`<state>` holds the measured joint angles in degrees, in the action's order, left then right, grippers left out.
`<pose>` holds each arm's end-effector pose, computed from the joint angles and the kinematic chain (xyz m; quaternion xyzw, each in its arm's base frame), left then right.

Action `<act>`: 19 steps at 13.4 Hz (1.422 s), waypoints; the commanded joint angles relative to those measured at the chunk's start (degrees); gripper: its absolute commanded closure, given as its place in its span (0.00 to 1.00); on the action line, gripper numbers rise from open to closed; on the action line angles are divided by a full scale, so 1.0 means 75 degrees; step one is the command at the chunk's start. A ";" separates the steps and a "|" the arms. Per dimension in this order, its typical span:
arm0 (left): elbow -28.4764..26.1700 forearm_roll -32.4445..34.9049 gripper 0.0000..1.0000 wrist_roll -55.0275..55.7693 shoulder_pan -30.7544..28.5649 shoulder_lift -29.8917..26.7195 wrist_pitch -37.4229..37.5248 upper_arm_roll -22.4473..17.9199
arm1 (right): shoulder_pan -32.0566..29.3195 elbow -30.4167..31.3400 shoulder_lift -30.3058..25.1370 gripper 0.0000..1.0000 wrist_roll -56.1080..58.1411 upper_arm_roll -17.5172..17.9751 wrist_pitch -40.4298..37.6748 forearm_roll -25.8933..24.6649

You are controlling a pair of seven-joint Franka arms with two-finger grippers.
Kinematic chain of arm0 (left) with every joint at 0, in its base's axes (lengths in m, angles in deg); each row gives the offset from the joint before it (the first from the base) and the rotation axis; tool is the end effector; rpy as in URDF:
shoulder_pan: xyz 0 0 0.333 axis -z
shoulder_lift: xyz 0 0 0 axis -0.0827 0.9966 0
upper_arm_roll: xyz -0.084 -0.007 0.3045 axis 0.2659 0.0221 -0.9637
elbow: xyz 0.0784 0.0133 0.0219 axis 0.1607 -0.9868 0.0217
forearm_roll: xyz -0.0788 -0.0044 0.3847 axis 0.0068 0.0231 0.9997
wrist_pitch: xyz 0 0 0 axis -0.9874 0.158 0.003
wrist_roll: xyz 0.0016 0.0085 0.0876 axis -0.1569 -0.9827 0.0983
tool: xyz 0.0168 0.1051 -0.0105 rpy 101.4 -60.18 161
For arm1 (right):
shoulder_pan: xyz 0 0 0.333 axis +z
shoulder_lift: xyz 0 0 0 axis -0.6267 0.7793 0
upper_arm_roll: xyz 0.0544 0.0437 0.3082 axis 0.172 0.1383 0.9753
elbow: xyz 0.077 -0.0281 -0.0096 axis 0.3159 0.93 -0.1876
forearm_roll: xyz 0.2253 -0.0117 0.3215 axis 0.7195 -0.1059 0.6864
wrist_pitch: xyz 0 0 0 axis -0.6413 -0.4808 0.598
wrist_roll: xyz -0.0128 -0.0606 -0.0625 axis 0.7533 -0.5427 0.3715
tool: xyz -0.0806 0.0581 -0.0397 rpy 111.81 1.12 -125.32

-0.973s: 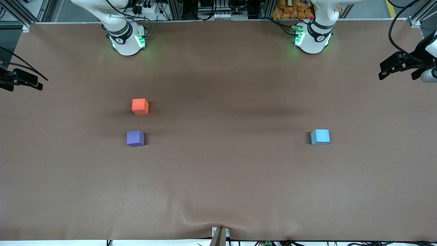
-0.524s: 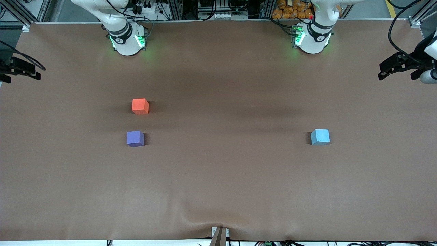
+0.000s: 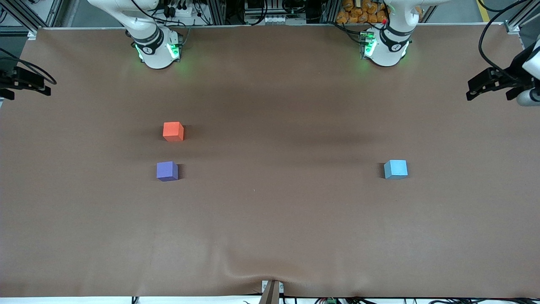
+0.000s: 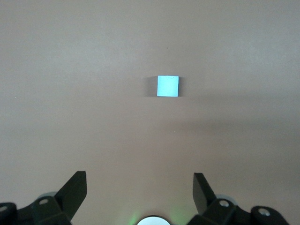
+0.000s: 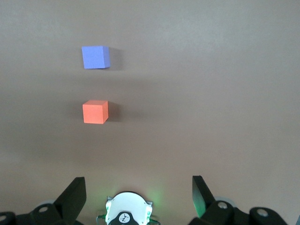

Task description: Place blue block between orange and purple blocks

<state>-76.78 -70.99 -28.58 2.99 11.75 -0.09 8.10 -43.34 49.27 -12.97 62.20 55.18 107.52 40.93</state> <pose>0.5260 -0.0151 0.6304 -0.9995 0.0061 0.0283 0.0085 0.5221 -0.0683 0.6230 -0.9934 -0.0522 0.0993 0.0235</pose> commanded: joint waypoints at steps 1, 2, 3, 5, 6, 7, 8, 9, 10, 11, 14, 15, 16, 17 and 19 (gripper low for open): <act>-0.0211 -0.0231 0.00 -0.0029 -0.0059 -0.0042 -0.0182 0.0012 | 0.0170 0.0025 0.0110 0.00 0.0111 0.0017 -0.0073 -0.0076; -0.0281 -0.0231 0.00 -0.0029 -0.0059 -0.0042 -0.0263 0.0012 | 0.0264 0.0036 0.0157 0.00 0.0087 0.0017 -0.0096 -0.0006; -0.0363 -0.0231 0.00 -0.0040 -0.0047 -0.0042 -0.0310 0.0012 | 0.0334 0.0106 0.0157 0.00 0.0099 0.0017 -0.0108 0.0099; -0.0713 -0.0243 0.00 -0.0052 -0.0024 -0.0065 -0.0800 0.0024 | 0.0288 0.0130 0.0239 0.00 0.0111 0.0017 -0.0038 0.0182; -0.0889 -0.0231 0.00 -0.0052 0.0000 -0.0065 -0.1023 0.0024 | 0.0253 0.0119 0.0344 0.00 0.0099 0.0017 -0.0072 0.0205; -0.1135 -0.0231 0.00 -0.0052 0.0012 -0.0042 -0.1327 0.0035 | 0.0265 0.0142 0.0357 0.00 0.0111 0.0006 -0.0119 0.0252; -0.1567 -0.0231 0.00 -0.0064 0.0012 -0.0042 -0.1829 0.0035 | 0.0253 0.0153 0.0345 0.00 0.0111 0.0006 -0.0235 0.0264; -0.1989 -0.0231 0.00 -0.0064 0.0012 -0.0042 -0.2345 0.0093 | 0.0241 0.0154 0.0345 0.00 0.0111 -0.0006 -0.0318 0.0264; -0.2364 -0.0231 0.00 -0.0064 0.0012 0.0016 -0.2860 0.0163 | 0.0195 0.0084 0.0322 0.00 0.0087 -0.0018 -0.0377 0.0252; -0.2727 -0.0231 0.00 -0.0064 0.0000 0.0110 -0.3318 0.0176 | 0.0160 0.0048 0.0263 0.00 0.0099 -0.0029 -0.0435 0.0252; -0.3106 -0.0231 0.00 -0.0052 0.0012 0.1021 -0.4421 0.0188 | 0.0159 -0.0034 0.0180 0.00 0.0017 -0.0029 -0.0518 0.0229; -0.3129 -0.0231 0.00 -0.0052 0.0012 0.1373 -0.4737 0.0199 | 0.0148 0.0001 0.0320 0.00 0.0017 -0.0018 -0.0483 0.0252; -0.3153 -0.0231 0.00 -0.0052 0.0012 0.1666 -0.4961 0.0199 | 0.0229 -0.0057 0.0820 0.00 0.0017 0.0005 -0.0483 0.0299; -0.3223 -0.0231 0.00 -0.0052 0.0012 0.1959 -0.5230 0.0199 | 0.0334 -0.0301 0.1185 0.00 0.0005 0.0040 -0.0541 0.0171; -0.3352 -0.0231 0.00 -0.0052 0.0023 0.2370 -0.5792 0.0199 | 0.0312 -0.0678 0.1259 0.00 0.0005 0.0017 -0.0471 0.0123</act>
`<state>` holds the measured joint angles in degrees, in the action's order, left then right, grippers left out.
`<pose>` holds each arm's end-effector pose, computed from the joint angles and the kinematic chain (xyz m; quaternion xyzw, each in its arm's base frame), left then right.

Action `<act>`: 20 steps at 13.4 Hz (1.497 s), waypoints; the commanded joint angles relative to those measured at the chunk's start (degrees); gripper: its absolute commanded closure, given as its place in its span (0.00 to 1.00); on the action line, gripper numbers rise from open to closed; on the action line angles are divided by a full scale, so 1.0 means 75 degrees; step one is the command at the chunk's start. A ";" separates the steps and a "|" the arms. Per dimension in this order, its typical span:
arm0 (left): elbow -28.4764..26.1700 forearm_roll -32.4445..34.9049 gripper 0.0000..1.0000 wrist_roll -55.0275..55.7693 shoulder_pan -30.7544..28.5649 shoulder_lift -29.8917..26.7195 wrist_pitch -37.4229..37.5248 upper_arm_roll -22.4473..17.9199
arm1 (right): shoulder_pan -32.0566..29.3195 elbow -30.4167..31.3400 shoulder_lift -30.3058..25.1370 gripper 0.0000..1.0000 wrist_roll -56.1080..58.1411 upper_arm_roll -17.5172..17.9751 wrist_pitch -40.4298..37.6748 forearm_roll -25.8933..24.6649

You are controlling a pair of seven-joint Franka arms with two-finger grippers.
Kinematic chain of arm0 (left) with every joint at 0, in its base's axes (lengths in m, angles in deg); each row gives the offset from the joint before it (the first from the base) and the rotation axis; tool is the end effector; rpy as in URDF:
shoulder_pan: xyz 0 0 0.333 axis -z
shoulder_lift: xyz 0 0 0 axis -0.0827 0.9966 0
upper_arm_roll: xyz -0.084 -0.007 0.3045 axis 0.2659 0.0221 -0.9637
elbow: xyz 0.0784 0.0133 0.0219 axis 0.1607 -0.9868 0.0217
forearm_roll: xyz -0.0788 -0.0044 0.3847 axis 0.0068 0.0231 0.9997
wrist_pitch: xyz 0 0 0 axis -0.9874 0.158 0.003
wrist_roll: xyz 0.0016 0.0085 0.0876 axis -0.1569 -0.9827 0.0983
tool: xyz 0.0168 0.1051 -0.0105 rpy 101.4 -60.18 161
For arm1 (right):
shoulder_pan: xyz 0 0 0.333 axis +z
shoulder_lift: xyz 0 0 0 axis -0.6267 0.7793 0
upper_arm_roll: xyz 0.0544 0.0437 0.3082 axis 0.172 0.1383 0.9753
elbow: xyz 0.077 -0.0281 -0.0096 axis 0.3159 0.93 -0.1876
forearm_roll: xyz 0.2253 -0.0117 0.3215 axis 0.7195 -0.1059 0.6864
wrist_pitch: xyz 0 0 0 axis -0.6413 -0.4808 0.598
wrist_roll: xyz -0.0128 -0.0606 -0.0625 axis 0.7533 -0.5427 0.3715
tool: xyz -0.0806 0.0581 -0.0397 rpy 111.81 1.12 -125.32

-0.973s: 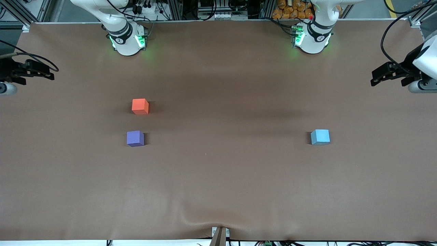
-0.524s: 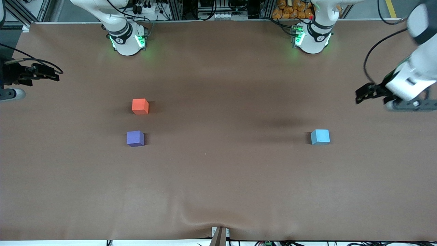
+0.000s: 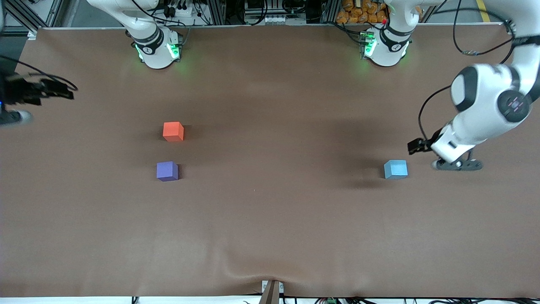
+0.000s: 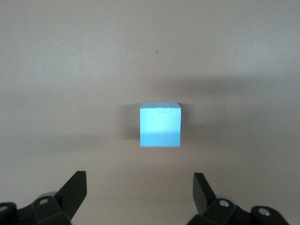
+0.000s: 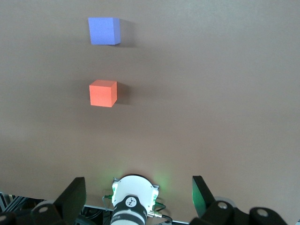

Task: Place blue block between orange and purple blocks
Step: 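Reach the left gripper down over the light blue block, then close the left gripper on the light blue block and lift it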

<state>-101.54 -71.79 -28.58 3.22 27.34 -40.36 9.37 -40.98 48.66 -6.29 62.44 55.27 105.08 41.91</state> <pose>0.5755 -0.0309 0.3336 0.9994 -0.0183 -0.0291 0.0082 0.5502 -0.0444 0.5625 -0.9816 -0.0752 0.1713 0.0391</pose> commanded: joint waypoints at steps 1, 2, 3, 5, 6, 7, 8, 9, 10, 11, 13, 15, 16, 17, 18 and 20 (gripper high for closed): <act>-0.0039 -0.0125 0.00 -0.0052 0.0027 0.0503 -0.0565 0.0030 | -0.0014 -0.0597 0.0369 0.00 -0.0062 -0.0006 -0.0041 -0.0008; -0.0028 -0.0125 0.00 -0.0064 0.0074 0.0702 -0.0764 0.0030 | -0.0049 -0.0585 0.0345 0.00 -0.0085 -0.0029 0.0261 0.0004; -0.0039 -0.0125 0.00 -0.0064 0.0075 0.0889 -0.0986 0.0030 | -0.0317 -0.0573 0.0299 0.00 -0.0086 -0.0029 0.0496 0.0120; -0.0016 -0.0113 0.00 -0.0064 0.0086 0.1218 -0.1233 0.0053 | -0.0588 -0.0585 0.0194 0.00 -0.0086 -0.0018 0.0825 0.0331; 0.0007 -0.0125 0.00 -0.0064 0.0144 0.1324 -0.1258 0.0053 | -0.0600 -0.0539 0.0030 0.00 -0.0086 -0.0029 0.1024 0.0332; 0.0019 -0.0113 0.00 -0.0064 0.0157 0.1371 -0.1258 0.0076 | -0.0589 -0.0503 -0.0052 0.00 -0.0086 -0.0029 0.1142 0.0309; 0.0019 -0.0125 0.00 -0.0064 0.0157 0.1430 -0.1269 0.0077 | -0.0577 -0.0515 -0.0088 0.00 -0.0086 -0.0018 0.1155 0.0262; 0.0031 -0.0113 0.00 -0.0064 0.0191 0.1500 -0.1328 0.0077 | -0.0577 -0.0515 -0.0123 0.00 -0.0086 -0.0029 0.1155 0.0262; 0.0031 -0.0125 0.00 -0.0064 0.0227 0.1617 -0.1421 0.0077 | -0.0554 -0.0433 -0.0216 0.00 -0.0086 -0.0029 0.1155 0.0250; 0.0031 -0.0113 0.00 -0.0064 0.0250 0.1722 -0.1503 0.0065 | -0.0519 -0.0317 -0.0403 0.00 -0.0097 -0.0029 0.1167 0.0250; 0.0008 -0.0101 0.00 -0.0064 0.0250 0.1793 -0.1562 0.0065 | -0.0378 -0.0199 -0.0498 0.00 -0.0330 -0.0041 0.1202 0.0227; 0.0019 -0.0101 0.00 -0.0064 0.0262 0.1910 -0.1562 0.0065 | -0.0354 0.0046 -0.0708 0.00 -0.0566 -0.0041 0.1248 0.0227; 0.0031 -0.0032 0.12 -0.0075 0.0262 0.1980 -0.1562 0.0065 | -0.0354 0.0187 -0.0837 0.00 -0.0554 -0.0041 0.1295 0.0203; 0.0054 -0.0019 0.20 -0.0076 0.0285 0.2051 -0.1574 0.0065 | -0.0354 0.0339 -0.0966 0.00 -0.0554 -0.0053 0.1307 0.0191; 0.0054 -0.0008 0.41 -0.0087 0.0297 0.2063 -0.1574 0.0065 | -0.0354 0.0422 -0.1037 0.00 -0.0554 -0.0053 0.1330 0.0168; 0.0054 -0.0007 1.00 0.0006 0.0483 0.2040 -0.1504 0.0077 | -0.0203 0.0400 -0.1038 0.00 -0.0554 -0.0053 0.1319 0.0051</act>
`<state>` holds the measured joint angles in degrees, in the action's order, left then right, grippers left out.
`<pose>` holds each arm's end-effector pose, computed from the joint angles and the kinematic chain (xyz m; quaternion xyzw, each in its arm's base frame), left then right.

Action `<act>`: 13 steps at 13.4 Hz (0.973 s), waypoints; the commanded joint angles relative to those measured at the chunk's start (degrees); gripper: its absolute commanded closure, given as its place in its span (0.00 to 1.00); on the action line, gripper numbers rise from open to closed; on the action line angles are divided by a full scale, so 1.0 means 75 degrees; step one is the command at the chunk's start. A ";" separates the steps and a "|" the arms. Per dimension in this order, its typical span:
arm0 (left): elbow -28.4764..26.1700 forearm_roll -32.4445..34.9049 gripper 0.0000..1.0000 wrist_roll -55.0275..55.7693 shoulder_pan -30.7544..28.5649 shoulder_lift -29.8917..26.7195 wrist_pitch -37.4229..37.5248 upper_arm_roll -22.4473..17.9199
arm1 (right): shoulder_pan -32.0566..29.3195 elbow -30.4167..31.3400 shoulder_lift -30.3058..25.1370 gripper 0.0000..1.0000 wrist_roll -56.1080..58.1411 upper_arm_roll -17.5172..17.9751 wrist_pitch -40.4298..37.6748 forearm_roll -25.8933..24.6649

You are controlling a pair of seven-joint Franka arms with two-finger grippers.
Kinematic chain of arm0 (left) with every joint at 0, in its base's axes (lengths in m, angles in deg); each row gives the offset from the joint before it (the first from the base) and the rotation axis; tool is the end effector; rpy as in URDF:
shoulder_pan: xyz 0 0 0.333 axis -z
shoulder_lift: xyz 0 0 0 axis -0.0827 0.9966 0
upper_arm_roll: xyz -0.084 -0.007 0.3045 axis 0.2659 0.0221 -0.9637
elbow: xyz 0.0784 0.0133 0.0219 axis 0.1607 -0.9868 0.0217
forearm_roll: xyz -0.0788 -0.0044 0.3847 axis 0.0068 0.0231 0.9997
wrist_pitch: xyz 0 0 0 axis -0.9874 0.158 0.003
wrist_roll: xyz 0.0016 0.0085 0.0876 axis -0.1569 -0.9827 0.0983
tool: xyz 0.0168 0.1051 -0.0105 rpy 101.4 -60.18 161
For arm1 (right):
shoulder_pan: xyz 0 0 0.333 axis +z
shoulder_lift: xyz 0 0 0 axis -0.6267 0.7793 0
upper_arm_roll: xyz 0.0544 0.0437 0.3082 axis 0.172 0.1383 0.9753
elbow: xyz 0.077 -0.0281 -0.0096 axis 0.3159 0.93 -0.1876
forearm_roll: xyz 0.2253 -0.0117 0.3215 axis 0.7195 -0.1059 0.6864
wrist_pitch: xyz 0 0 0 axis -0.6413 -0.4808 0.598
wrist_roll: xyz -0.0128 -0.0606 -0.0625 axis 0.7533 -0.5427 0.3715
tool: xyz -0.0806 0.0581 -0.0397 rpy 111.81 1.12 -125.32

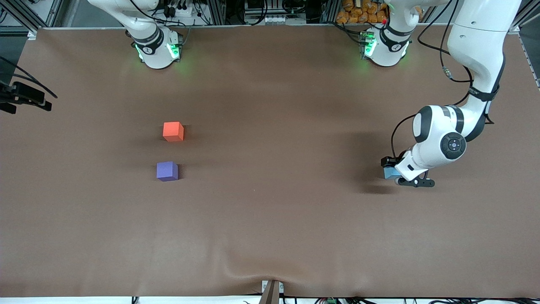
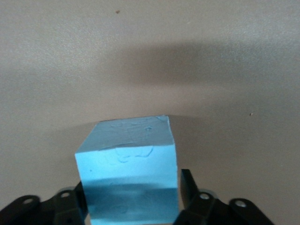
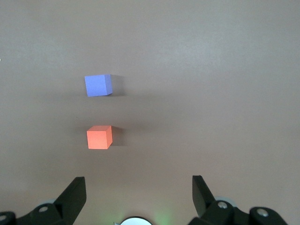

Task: Place blue block between orange and purple blocks
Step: 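Close the left gripper on the light blue block and lift it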

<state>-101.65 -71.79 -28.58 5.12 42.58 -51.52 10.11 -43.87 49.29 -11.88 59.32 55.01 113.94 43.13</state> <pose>0.5768 -0.0587 0.1942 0.9969 -0.0379 -0.0659 0.0187 0.5406 -0.0727 0.6207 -0.9979 -0.0223 0.0511 0.0324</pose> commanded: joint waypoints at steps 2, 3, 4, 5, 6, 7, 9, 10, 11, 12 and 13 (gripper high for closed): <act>0.0151 -0.0008 1.00 0.0286 0.0546 -0.0120 0.0018 -0.0010 | 0.0311 0.0280 -0.0292 0.00 -0.0139 -0.0019 0.0079 -0.0193; 0.0244 -0.0020 1.00 0.0450 0.0768 -0.0202 0.0018 0.0001 | 0.0323 0.0280 -0.0280 0.00 -0.0139 -0.0019 0.0079 -0.0206; 0.0535 -0.0031 1.00 0.0719 0.1130 -0.0215 0.0053 0.0048 | 0.0335 0.0292 -0.0280 0.00 -0.0151 -0.0008 0.0056 -0.0206; 0.0874 -0.0066 1.00 0.0977 0.1493 -0.0180 0.0262 0.0083 | 0.0405 0.0292 -0.0245 0.00 -0.0209 0.0027 0.0033 -0.0194; 0.1481 -0.0113 1.00 0.1118 0.1996 0.0018 0.0473 0.0118 | 0.0614 0.0315 -0.0199 0.00 -0.0209 0.0063 0.0032 -0.0183; 0.2218 -0.0171 1.00 0.1317 0.2557 0.0344 0.0730 0.0142 | 0.0849 0.0327 -0.0082 0.00 -0.0221 0.0063 0.0055 -0.0148; 0.3846 -0.0324 1.00 0.2554 0.3613 0.1187 0.1409 0.0119 | 0.1143 0.0362 0.0117 0.00 -0.0372 0.0063 0.0091 -0.0101; 0.4597 -0.0290 1.00 0.3223 0.4093 0.1632 0.1738 0.0061 | 0.1341 0.0362 0.0257 0.00 -0.0605 0.0063 0.0114 -0.0077; 0.5138 -0.0301 1.00 0.3566 0.4423 0.1961 0.1892 0.0048 | 0.1540 0.0362 0.0375 0.00 -0.0828 0.0063 0.0138 -0.0065; 0.5387 -0.0301 1.00 0.3592 0.4682 0.2127 0.1882 0.0048 | 0.1693 0.0362 0.0504 0.00 -0.0981 0.0063 0.0242 -0.0054; 0.5679 -0.0301 1.00 0.3627 0.4986 0.2338 0.1881 0.0048 | 0.1834 0.0362 0.0632 0.00 -0.1029 0.0063 0.0382 -0.0054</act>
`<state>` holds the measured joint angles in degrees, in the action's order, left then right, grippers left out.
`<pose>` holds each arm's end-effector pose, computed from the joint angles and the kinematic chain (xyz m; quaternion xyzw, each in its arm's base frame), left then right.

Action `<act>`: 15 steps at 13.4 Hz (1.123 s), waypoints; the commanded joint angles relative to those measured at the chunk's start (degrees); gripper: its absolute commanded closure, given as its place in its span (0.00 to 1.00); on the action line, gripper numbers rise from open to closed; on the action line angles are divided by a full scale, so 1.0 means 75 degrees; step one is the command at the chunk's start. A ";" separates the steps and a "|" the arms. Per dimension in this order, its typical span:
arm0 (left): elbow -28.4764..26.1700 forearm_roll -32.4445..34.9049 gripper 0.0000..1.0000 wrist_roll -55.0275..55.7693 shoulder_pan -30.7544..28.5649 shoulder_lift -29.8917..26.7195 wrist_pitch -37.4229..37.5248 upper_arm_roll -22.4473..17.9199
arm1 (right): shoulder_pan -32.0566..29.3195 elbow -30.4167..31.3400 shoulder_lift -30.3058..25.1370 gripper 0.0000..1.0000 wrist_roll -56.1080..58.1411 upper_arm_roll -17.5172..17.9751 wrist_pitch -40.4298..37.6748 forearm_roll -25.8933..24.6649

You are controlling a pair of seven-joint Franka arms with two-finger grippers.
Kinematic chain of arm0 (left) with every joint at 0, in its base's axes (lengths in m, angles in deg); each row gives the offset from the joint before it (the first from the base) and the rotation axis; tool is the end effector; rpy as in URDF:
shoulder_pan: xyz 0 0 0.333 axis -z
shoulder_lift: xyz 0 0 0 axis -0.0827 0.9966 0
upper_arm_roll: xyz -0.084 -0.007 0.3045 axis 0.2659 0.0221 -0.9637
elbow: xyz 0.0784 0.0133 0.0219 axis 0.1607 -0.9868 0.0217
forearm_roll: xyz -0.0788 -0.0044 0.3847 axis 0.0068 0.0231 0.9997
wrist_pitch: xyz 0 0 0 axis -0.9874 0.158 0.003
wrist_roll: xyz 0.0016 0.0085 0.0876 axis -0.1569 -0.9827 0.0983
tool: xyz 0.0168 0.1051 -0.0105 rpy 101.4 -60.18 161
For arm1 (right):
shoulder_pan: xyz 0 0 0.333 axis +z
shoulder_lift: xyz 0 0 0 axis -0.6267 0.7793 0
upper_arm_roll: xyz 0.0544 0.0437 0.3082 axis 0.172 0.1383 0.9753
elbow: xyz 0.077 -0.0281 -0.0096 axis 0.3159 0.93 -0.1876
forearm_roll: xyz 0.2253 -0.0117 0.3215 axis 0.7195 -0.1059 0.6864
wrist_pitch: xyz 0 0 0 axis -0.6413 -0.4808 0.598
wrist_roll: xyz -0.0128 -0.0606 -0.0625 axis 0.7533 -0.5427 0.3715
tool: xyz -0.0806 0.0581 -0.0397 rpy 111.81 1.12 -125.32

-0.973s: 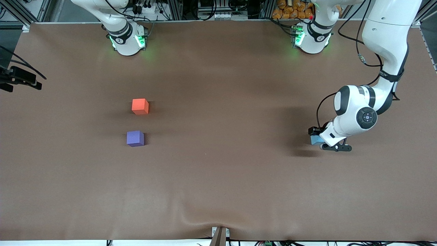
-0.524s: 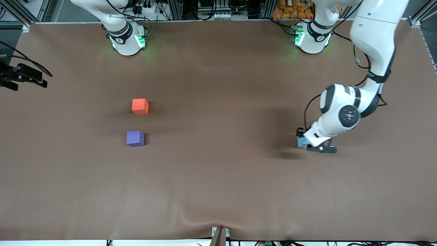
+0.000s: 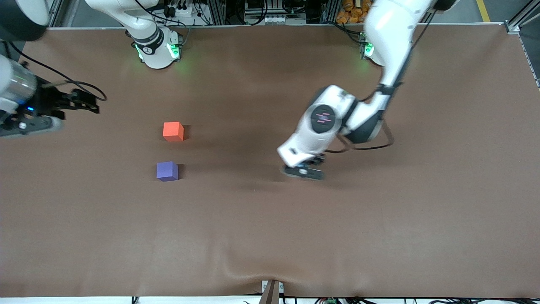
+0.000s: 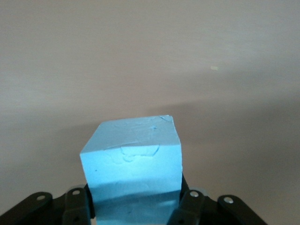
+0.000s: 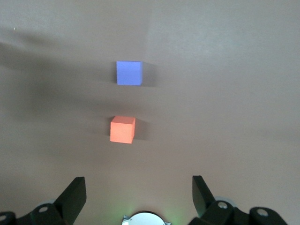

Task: Place blue block between orange and purple blocks
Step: 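Carry the blue block toward the right gripper while the right gripper approaches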

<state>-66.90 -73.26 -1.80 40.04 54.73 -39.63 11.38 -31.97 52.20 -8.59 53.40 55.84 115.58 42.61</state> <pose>0.5499 -0.4750 0.2915 0.9931 -0.1025 -0.0031 0.0565 0.5591 0.0489 0.5676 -0.9921 -0.0795 0.0953 0.0183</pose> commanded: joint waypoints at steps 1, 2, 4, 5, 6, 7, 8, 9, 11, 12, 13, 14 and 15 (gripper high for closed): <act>0.1351 -0.0116 1.00 0.0195 0.0692 0.0987 0.0274 -0.0121 | 0.0307 -0.0025 0.0380 0.00 -0.0240 -0.0047 0.0316 0.0226; 0.1482 -0.0116 1.00 0.0429 0.0951 0.1198 0.0181 -0.0121 | 0.0296 -0.0037 0.0556 0.00 -0.0240 -0.0047 0.0376 0.0646; 0.1530 -0.0128 1.00 0.0920 0.1338 0.1620 -0.0356 -0.0121 | 0.0330 -0.0037 0.0920 0.00 -0.0228 -0.0047 0.0457 0.1374; 0.1576 -0.0128 1.00 0.1422 0.1515 0.1854 -0.0742 -0.0121 | 0.0470 -0.0037 0.1049 0.00 -0.0228 -0.0047 0.0574 0.1388; 0.1658 -0.0128 1.00 0.1636 0.1563 0.2077 -0.1117 -0.0121 | 0.0611 -0.0037 0.1201 0.00 -0.0216 -0.0047 0.0633 0.1388; 0.1682 -0.0128 1.00 0.1650 0.1702 0.2277 -0.1318 -0.0121 | 0.0670 -0.0037 0.1353 0.00 -0.0216 -0.0047 0.0634 0.1388; 0.1717 -0.0128 1.00 0.1673 0.1750 0.2360 -0.1436 -0.0132 | 0.0821 -0.0025 0.1413 0.00 -0.0216 -0.0047 0.0634 0.1388; 0.1694 -0.0116 1.00 0.1650 0.1762 0.2314 -0.1402 -0.0190 | 0.0927 -0.0025 0.1471 0.00 -0.0228 -0.0047 0.0622 0.1388; 0.1659 -0.0023 0.00 0.1685 0.1763 0.2221 -0.1344 -0.0249 | 0.1069 -0.0025 0.1728 0.00 -0.0239 -0.0047 0.0715 0.1400; 0.1659 0.0059 0.00 0.1673 0.1762 0.2046 -0.1146 -0.0319 | 0.1232 -0.0014 0.1973 0.00 -0.0240 -0.0047 0.1006 0.1411; 0.1624 0.0176 0.00 0.1673 0.1751 0.1731 -0.0669 -0.0355 | 0.1442 0.0091 0.2150 0.00 -0.0309 -0.0047 0.1299 0.1412; 0.1600 0.0328 0.00 0.1662 0.1681 0.1392 -0.0153 -0.0367 | 0.1606 0.0243 0.2233 0.00 -0.0554 -0.0047 0.1673 0.1412; 0.1519 0.0538 0.00 0.1661 0.1622 0.1005 0.0420 -0.0355 | 0.1805 0.0384 0.2292 0.00 -0.0950 -0.0047 0.2002 0.1423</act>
<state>-54.09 -71.89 10.00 52.42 68.39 -43.66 9.32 -21.14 53.60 7.52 50.17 55.97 127.18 52.40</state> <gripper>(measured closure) 0.000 0.000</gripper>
